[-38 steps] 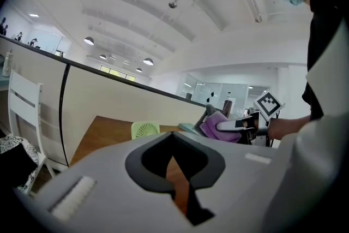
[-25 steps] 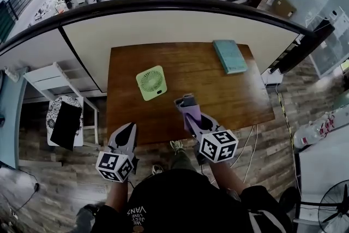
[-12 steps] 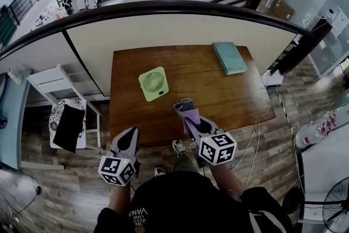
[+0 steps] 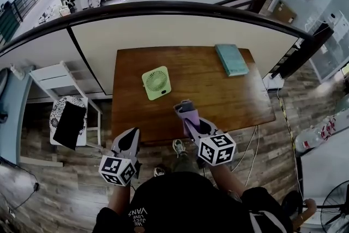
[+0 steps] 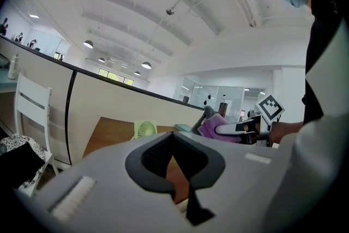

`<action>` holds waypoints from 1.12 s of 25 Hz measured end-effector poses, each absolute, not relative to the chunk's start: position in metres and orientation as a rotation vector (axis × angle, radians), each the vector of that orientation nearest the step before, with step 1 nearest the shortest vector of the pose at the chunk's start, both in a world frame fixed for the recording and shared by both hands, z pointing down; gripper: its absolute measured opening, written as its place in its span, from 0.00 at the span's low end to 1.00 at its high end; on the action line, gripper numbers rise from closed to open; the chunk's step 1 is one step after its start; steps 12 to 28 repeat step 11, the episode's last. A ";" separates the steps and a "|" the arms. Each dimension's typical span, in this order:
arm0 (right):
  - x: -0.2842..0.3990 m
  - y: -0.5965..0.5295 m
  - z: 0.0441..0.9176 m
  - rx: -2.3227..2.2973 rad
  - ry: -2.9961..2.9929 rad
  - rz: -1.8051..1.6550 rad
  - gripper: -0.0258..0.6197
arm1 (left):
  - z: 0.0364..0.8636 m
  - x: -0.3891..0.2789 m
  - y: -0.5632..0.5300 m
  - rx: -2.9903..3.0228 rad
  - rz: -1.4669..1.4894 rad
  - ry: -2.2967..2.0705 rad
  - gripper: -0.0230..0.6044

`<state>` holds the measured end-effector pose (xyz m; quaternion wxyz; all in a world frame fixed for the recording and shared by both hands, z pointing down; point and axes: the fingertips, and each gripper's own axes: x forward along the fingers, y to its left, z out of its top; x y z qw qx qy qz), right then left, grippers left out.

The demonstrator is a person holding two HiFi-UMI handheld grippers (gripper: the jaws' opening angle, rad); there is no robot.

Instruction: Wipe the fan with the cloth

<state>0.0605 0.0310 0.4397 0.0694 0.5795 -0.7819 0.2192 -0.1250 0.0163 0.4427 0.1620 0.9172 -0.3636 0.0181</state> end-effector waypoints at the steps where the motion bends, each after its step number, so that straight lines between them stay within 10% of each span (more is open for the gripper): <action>1: 0.059 0.031 0.441 1.739 -2.354 0.661 0.19 | 0.443 -0.126 0.017 2.616 0.052 -1.039 0.05; 28: 0.057 0.030 0.442 1.728 -2.351 0.662 0.19 | 0.444 -0.131 0.019 2.610 0.069 -1.066 0.05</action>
